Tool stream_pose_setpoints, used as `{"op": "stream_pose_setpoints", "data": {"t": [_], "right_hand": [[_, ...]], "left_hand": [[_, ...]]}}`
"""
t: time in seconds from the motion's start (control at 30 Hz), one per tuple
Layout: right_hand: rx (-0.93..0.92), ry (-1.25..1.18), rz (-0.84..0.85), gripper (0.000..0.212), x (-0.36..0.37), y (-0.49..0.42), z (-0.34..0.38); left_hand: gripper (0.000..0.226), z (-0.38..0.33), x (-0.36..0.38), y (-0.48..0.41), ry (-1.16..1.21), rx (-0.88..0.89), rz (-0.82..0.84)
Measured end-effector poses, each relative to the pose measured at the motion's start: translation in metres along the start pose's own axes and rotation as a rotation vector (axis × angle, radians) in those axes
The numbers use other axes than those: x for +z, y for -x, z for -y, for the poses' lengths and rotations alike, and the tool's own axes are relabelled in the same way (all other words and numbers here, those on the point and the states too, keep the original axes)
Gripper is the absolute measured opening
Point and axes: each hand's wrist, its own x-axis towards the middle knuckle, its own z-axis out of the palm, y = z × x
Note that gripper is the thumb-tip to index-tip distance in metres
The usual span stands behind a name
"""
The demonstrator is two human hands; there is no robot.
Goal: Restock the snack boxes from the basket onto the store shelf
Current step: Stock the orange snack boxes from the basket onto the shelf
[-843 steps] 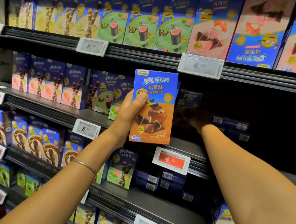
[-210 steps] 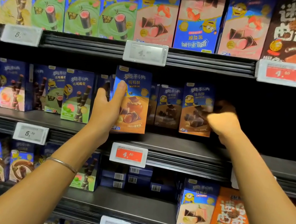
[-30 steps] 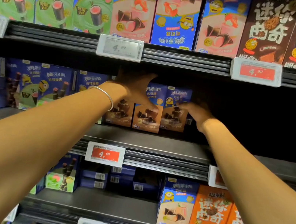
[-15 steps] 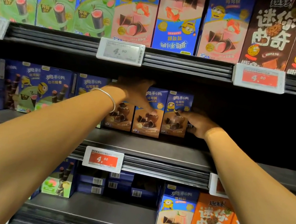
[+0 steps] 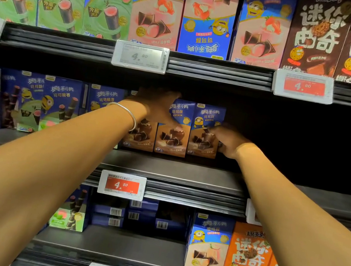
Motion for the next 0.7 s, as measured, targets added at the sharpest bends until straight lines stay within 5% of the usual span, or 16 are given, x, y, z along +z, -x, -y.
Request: {"op": "stream_pose_setpoints", "data": {"t": [0.7], "right_hand": [[0.088,-0.015,-0.037,0.036,0.020,0.026,0.011]], "left_hand": [[0.102,0.002,-0.001,0.002,0.033,-0.038,0.002]]}}
